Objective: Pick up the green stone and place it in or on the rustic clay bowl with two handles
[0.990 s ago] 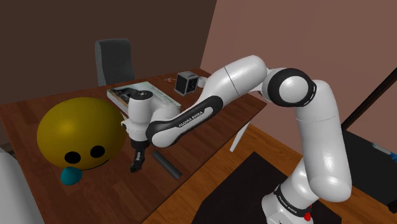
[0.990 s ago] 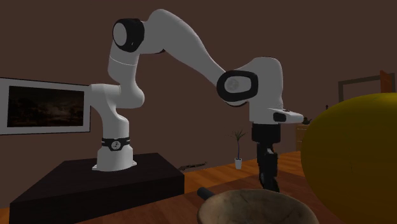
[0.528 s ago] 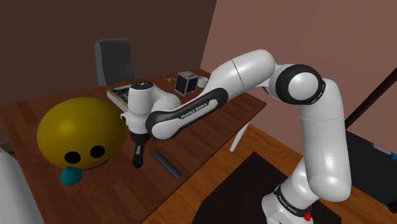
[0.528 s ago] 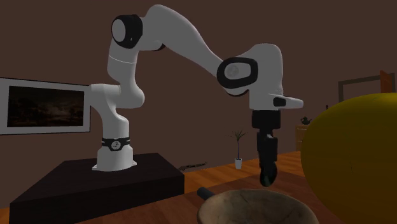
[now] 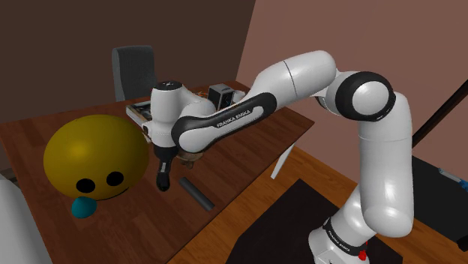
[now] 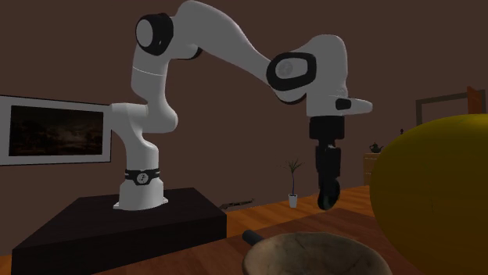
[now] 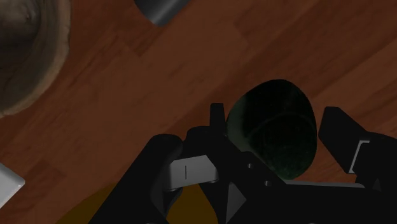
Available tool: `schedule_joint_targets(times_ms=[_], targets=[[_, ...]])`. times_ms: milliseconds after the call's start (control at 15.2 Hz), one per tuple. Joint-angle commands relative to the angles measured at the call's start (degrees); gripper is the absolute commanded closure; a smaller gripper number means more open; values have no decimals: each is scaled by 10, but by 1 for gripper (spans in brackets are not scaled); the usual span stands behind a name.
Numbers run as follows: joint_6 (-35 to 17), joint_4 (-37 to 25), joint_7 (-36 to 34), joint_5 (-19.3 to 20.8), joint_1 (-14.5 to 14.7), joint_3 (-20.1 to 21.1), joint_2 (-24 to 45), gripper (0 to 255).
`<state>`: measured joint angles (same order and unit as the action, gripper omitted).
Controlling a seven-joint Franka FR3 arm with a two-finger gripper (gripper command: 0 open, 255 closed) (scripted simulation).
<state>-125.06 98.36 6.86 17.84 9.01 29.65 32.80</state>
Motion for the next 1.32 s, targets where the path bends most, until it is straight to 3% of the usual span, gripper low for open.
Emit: schedule_joint_targets(times_ms=[0, 660, 1254], targets=[[10, -2, 3, -5, -3, 4, -9, 255], [64, -24, 16, -27, -11, 17, -45, 255], [78, -52, 123, -33, -87, -7, -35, 255]])
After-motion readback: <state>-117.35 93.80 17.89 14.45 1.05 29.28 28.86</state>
